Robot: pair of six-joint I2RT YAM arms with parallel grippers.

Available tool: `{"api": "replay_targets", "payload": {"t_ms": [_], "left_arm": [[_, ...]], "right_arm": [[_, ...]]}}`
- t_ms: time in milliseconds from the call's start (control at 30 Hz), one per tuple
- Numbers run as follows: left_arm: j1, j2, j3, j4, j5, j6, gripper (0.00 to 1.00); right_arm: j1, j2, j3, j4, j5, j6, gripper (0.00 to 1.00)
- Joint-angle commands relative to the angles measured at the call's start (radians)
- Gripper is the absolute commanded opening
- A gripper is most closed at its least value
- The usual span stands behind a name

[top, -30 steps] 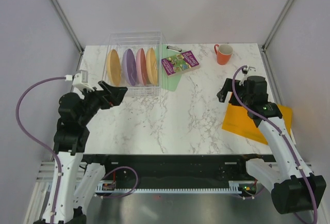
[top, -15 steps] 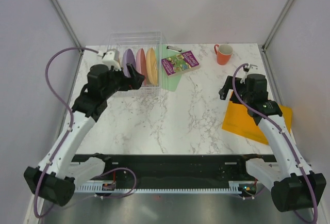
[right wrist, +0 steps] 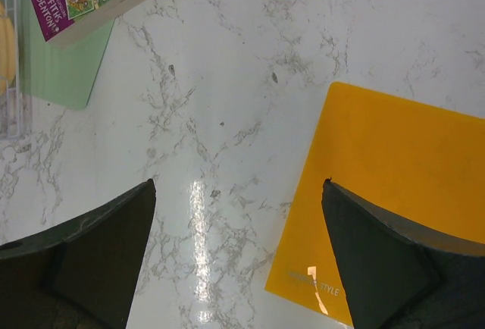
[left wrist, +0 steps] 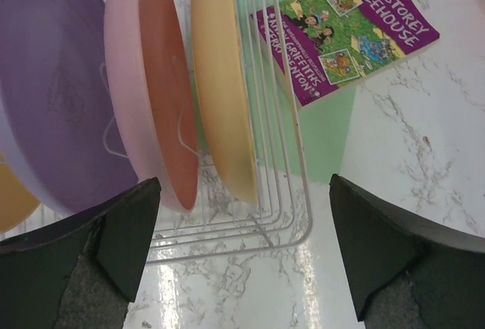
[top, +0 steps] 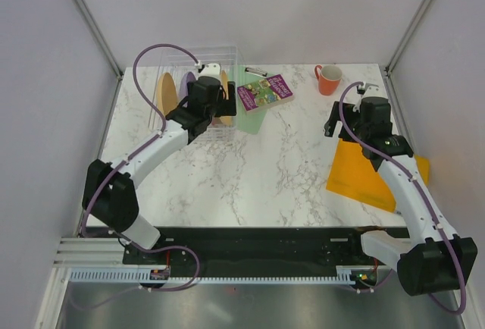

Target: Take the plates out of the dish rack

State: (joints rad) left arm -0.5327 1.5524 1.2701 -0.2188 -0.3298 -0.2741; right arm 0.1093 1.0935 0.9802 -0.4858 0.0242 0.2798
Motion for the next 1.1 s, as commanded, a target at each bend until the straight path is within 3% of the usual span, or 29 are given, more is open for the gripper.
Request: {"api": "replay_targets", "payload": {"t_ms": [0, 400, 733, 900, 933, 1000, 1067], "left_arm": [[-0.007, 0.037, 0.087, 0.101, -0.127, 0.052, 0.99], [-0.088, 0.165, 0.146, 0.205, -0.281, 0.139, 0.89], [-0.107, 0.273, 0.196, 0.211, -0.504, 0.133, 0.78], [-0.107, 0.308, 0.227, 0.213, -0.581, 0.15, 0.63], [-0.107, 0.328, 0.233, 0.211, -0.598, 0.157, 0.56], [-0.107, 0.339, 0.252, 0.208, -0.615, 0.17, 0.52], [-0.107, 0.351, 0.252, 0.207, -0.624, 0.17, 0.37]], "right_arm": [[0.001, 0.016, 0.04, 0.012, 0.025, -0.027, 0.98], [0.0, 0.035, 0.005, 0.024, 0.034, -0.031, 0.98], [0.0, 0.023, 0.002, 0.023, 0.042, -0.036, 0.98], [0.0, 0.035, 0.0, 0.024, 0.039, -0.034, 0.98], [0.0, 0.042, -0.002, 0.024, 0.039, -0.034, 0.98], [0.0, 0.045, -0.002, 0.024, 0.039, -0.034, 0.98], [0.0, 0.045, -0.005, 0.024, 0.039, -0.036, 0.98]]}}
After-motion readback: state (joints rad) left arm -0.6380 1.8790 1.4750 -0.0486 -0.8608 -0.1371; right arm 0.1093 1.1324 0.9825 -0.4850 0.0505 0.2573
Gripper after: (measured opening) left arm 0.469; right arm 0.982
